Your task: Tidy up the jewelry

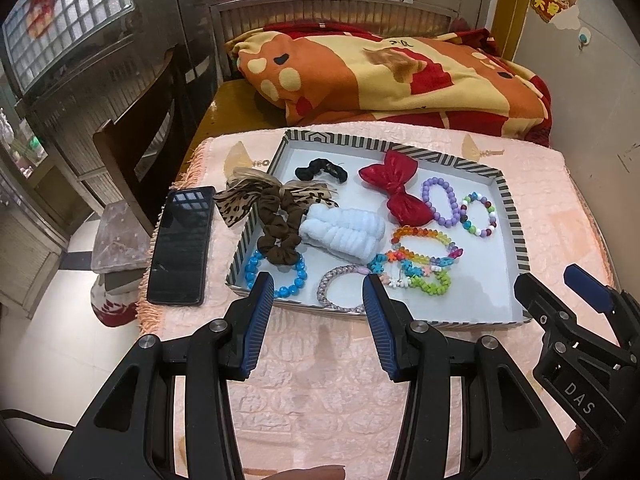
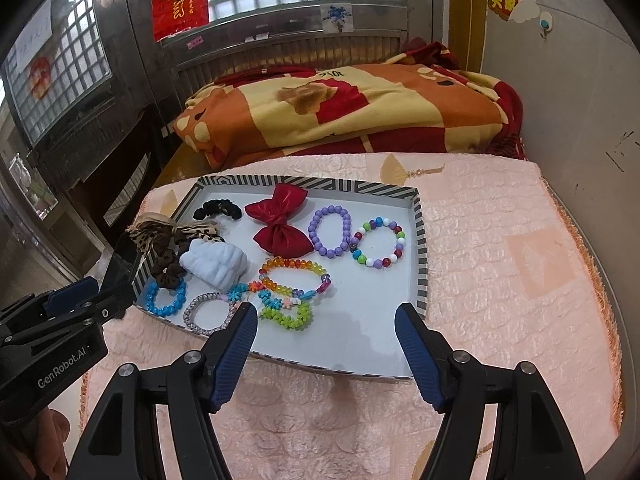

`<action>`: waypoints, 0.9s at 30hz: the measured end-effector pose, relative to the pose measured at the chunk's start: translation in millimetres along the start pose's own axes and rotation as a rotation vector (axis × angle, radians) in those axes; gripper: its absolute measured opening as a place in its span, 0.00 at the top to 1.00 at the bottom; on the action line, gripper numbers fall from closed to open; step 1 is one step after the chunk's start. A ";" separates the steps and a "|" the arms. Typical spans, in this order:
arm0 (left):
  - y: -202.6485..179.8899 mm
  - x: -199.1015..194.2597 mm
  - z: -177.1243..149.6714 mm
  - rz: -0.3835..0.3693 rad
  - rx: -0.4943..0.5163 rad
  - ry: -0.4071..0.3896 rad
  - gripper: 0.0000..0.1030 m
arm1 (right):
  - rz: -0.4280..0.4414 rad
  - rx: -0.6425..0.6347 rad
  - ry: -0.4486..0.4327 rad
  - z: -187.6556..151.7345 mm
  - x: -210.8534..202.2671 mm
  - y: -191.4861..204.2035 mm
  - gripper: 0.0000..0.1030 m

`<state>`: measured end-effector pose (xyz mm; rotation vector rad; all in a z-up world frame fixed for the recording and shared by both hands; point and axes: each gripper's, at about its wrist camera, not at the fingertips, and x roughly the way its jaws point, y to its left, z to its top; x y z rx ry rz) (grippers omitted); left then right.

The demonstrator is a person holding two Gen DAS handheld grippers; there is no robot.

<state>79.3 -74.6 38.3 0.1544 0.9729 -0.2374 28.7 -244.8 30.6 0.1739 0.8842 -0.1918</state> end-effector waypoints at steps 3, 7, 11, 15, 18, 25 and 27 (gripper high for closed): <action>-0.3 0.9 0.4 0.002 0.001 0.000 0.56 | -0.001 0.001 -0.001 0.0 0.5 0.1 0.33; -0.2 0.8 0.4 0.001 0.001 0.000 0.56 | -0.001 0.002 0.002 0.1 1.6 -0.6 0.33; -0.6 1.9 0.8 0.000 -0.001 0.003 0.56 | 0.001 0.000 0.009 0.1 3.5 -1.6 0.33; -1.0 2.4 1.0 0.001 0.000 0.003 0.56 | 0.001 0.000 0.009 0.0 3.7 -0.9 0.33; -0.8 2.4 1.2 0.001 0.001 0.002 0.56 | 0.000 0.001 0.009 -0.2 3.4 -0.9 0.33; -0.3 5.0 1.0 0.003 -0.001 0.006 0.56 | 0.004 -0.004 0.021 0.0 7.8 0.7 0.33; -0.5 5.5 0.8 0.003 -0.002 0.006 0.56 | 0.005 -0.007 0.021 0.3 8.3 0.9 0.33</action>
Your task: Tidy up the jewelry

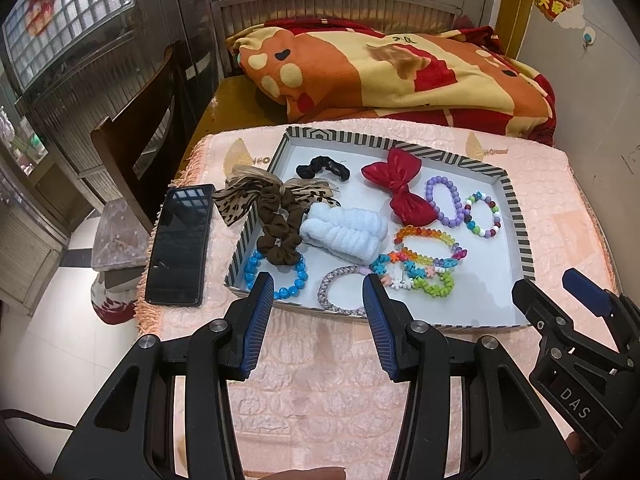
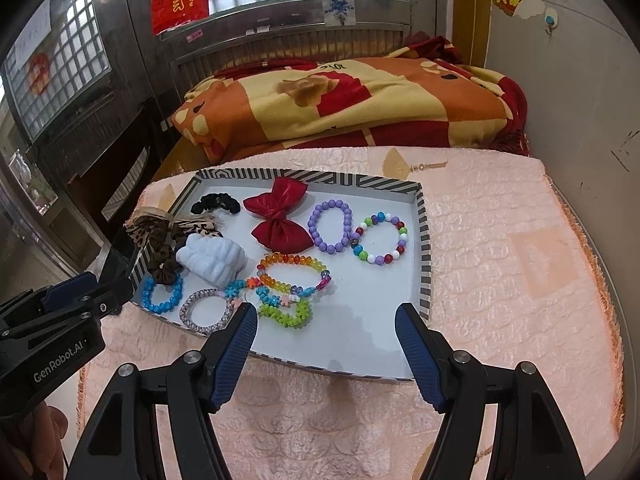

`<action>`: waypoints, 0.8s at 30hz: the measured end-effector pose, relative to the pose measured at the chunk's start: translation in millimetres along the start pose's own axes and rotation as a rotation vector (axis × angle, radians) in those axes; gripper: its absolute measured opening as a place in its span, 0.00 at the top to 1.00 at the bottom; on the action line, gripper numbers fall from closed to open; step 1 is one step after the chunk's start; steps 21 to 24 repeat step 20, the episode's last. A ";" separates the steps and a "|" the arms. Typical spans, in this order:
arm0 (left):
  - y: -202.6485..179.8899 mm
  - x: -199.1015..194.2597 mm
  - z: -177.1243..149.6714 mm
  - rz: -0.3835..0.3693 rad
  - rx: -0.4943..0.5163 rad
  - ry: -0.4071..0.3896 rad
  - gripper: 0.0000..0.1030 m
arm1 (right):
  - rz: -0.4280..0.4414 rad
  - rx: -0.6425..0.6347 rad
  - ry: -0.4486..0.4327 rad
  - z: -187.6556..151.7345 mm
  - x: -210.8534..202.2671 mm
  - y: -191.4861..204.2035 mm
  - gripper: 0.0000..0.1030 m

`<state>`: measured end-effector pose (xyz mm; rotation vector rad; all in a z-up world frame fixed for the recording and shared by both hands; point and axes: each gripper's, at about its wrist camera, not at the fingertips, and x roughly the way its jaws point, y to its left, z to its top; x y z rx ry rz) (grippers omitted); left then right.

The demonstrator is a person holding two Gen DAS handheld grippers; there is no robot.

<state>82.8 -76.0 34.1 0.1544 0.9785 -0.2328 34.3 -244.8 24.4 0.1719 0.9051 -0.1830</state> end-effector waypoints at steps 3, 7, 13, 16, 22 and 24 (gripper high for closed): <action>-0.1 0.4 0.2 0.001 0.003 0.001 0.56 | 0.001 0.001 0.001 0.1 0.2 0.1 0.33; 0.3 1.0 0.7 -0.001 0.000 0.002 0.56 | 0.001 0.001 0.002 0.5 0.6 -0.2 0.33; 1.2 3.5 -0.1 0.005 0.000 0.006 0.56 | 0.007 -0.001 0.007 0.4 3.9 -3.0 0.33; 2.3 7.7 -2.4 0.010 0.001 0.008 0.56 | 0.006 0.001 0.008 0.7 5.2 -7.1 0.33; 2.3 10.6 -1.7 0.018 0.004 0.006 0.56 | -0.006 0.019 -0.002 4.2 7.8 -29.5 0.33; 2.3 10.6 -1.7 0.018 0.004 0.006 0.56 | -0.006 0.019 -0.002 4.2 7.8 -29.5 0.33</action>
